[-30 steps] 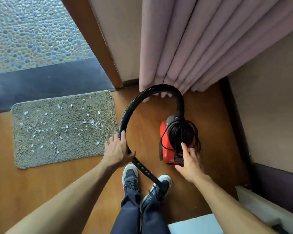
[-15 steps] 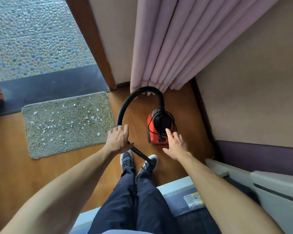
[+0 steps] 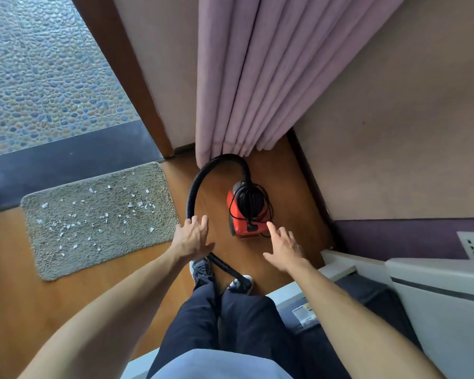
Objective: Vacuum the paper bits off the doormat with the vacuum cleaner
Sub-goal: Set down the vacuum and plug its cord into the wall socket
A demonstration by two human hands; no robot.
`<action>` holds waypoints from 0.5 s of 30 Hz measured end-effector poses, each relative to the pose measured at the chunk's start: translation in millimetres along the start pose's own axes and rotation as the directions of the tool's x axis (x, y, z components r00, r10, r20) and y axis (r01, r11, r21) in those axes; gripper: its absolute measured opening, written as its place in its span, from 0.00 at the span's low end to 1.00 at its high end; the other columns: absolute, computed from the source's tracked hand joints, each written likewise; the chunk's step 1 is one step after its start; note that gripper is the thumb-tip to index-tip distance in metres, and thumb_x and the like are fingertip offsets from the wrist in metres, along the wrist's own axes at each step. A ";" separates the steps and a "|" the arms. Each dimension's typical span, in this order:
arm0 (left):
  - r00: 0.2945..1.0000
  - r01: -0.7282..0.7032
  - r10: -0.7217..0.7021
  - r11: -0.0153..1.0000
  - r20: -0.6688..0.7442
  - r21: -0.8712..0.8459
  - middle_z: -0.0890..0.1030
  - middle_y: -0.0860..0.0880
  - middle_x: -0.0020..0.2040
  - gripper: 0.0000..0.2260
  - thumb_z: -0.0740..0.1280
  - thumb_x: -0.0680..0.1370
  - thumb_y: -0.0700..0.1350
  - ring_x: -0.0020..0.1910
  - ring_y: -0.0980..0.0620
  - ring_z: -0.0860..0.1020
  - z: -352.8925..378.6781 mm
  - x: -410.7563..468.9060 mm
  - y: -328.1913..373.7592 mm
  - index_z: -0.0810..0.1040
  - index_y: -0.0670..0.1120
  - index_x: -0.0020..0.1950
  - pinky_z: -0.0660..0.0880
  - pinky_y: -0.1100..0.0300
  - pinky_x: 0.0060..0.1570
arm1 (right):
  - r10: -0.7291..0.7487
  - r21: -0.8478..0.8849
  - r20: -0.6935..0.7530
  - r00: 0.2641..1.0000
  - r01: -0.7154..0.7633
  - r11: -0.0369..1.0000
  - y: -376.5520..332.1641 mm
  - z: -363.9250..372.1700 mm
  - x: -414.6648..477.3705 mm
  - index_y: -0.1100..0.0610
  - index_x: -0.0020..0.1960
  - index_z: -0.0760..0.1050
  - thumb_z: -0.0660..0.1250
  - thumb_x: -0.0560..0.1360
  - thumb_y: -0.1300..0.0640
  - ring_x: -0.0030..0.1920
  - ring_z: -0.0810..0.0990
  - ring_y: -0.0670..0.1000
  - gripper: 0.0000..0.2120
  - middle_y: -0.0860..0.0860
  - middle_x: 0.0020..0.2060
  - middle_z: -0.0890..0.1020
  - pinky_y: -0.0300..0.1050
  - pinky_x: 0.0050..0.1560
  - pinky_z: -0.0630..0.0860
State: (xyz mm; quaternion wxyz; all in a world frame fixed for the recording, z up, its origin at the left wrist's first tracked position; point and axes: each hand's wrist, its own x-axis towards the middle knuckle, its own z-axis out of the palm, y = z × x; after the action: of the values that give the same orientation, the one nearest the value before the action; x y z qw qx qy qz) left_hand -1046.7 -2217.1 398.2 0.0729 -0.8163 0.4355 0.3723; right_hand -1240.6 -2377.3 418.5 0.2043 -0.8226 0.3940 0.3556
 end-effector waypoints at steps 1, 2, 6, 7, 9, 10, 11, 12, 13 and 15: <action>1.000 0.000 0.000 1.000 -0.004 -0.009 0.74 0.42 0.60 0.27 0.67 0.76 0.62 0.60 0.41 0.76 -1.0 1.0 1.9 0.66 0.44 0.64 0.74 0.44 0.58 | -0.001 0.002 -0.001 1.000 0.001 1.000 0.9 -1.2 0.1 0.49 0.80 0.46 0.69 0.77 0.50 0.74 0.62 0.60 0.41 0.58 0.76 0.61 0.56 0.69 0.69; 1.000 0.001 -0.001 1.000 -0.006 -0.019 0.74 0.42 0.60 0.27 0.67 0.76 0.61 0.60 0.41 0.76 -2.2 2.0 3.7 0.66 0.44 0.64 0.74 0.43 0.58 | -0.004 0.006 -0.003 1.000 0.004 1.000 2.0 -2.6 0.8 0.49 0.80 0.46 0.69 0.77 0.50 0.74 0.62 0.60 0.41 0.58 0.76 0.61 0.56 0.69 0.69; 1.000 -0.001 0.000 1.000 -0.008 -0.027 0.74 0.41 0.60 0.26 0.66 0.76 0.61 0.60 0.40 0.76 -6.6 8.9 11.0 0.66 0.44 0.64 0.74 0.43 0.57 | -0.021 0.029 -0.008 1.000 0.021 0.999 7.0 -9.1 7.3 0.49 0.80 0.46 0.69 0.77 0.51 0.74 0.62 0.60 0.41 0.58 0.75 0.62 0.57 0.70 0.69; 1.000 0.000 0.000 1.000 -0.008 -0.027 0.74 0.41 0.60 0.26 0.67 0.76 0.61 0.60 0.40 0.76 -7.0 10.9 12.5 0.66 0.44 0.63 0.74 0.43 0.57 | -0.027 0.032 -0.006 1.000 0.027 0.999 8.2 -10.1 8.9 0.49 0.80 0.47 0.69 0.77 0.51 0.74 0.62 0.61 0.41 0.58 0.75 0.62 0.57 0.70 0.69; 1.000 0.005 -0.005 1.000 -0.008 -0.023 0.74 0.41 0.60 0.26 0.67 0.76 0.61 0.60 0.40 0.76 -6.9 15.9 16.2 0.66 0.44 0.63 0.75 0.43 0.56 | -0.040 0.033 0.003 0.999 0.039 0.999 12.0 -11.9 12.6 0.49 0.80 0.47 0.69 0.77 0.51 0.74 0.62 0.61 0.41 0.58 0.75 0.62 0.57 0.70 0.69; 1.000 0.009 -0.009 1.000 -0.008 -0.022 0.74 0.41 0.60 0.26 0.67 0.76 0.61 0.60 0.40 0.76 -6.2 19.3 18.7 0.66 0.44 0.63 0.75 0.43 0.56 | -0.048 0.033 0.007 0.999 0.048 0.998 14.8 -12.3 15.2 0.48 0.80 0.47 0.69 0.77 0.51 0.74 0.63 0.61 0.41 0.58 0.75 0.63 0.57 0.69 0.69; 1.000 0.013 -0.013 1.000 -0.009 -0.022 0.74 0.41 0.60 0.26 0.67 0.76 0.60 0.59 0.40 0.76 -5.4 22.7 21.7 0.66 0.44 0.63 0.74 0.43 0.55 | -0.058 0.030 0.012 0.998 0.058 0.998 18.0 -12.6 17.9 0.48 0.80 0.47 0.69 0.76 0.51 0.74 0.63 0.60 0.41 0.58 0.74 0.63 0.57 0.69 0.69; 1.000 0.017 -0.017 1.000 -0.010 -0.023 0.74 0.41 0.60 0.26 0.66 0.76 0.60 0.59 0.40 0.76 -5.2 26.2 25.3 0.66 0.44 0.63 0.74 0.43 0.55 | -0.067 0.028 0.020 0.998 0.066 0.997 21.7 -13.3 21.1 0.48 0.80 0.47 0.69 0.76 0.51 0.74 0.63 0.60 0.41 0.57 0.74 0.63 0.57 0.69 0.68; 1.000 0.022 -0.022 0.999 -0.010 -0.026 0.74 0.41 0.60 0.26 0.66 0.76 0.60 0.60 0.40 0.76 -4.5 30.0 29.6 0.66 0.44 0.63 0.74 0.43 0.55 | -0.077 0.022 0.032 0.997 0.077 0.997 26.0 -14.0 24.8 0.49 0.80 0.47 0.69 0.76 0.51 0.73 0.62 0.61 0.41 0.58 0.74 0.63 0.57 0.70 0.68; 0.999 0.038 -0.038 0.999 -0.011 -0.038 0.74 0.41 0.60 0.25 0.66 0.76 0.60 0.60 0.40 0.76 -2.6 37.2 38.8 0.66 0.44 0.63 0.74 0.43 0.55 | -0.106 -0.004 0.053 0.993 0.106 0.994 35.7 -16.5 34.4 0.49 0.80 0.47 0.69 0.77 0.52 0.72 0.63 0.61 0.41 0.58 0.72 0.64 0.56 0.69 0.67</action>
State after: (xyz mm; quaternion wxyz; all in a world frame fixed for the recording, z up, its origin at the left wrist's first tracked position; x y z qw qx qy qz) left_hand -1062.2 -2266.4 383.0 0.0621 -0.8279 0.4133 0.3741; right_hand -1246.9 -2426.4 401.8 0.2305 -0.8332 0.3431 0.3672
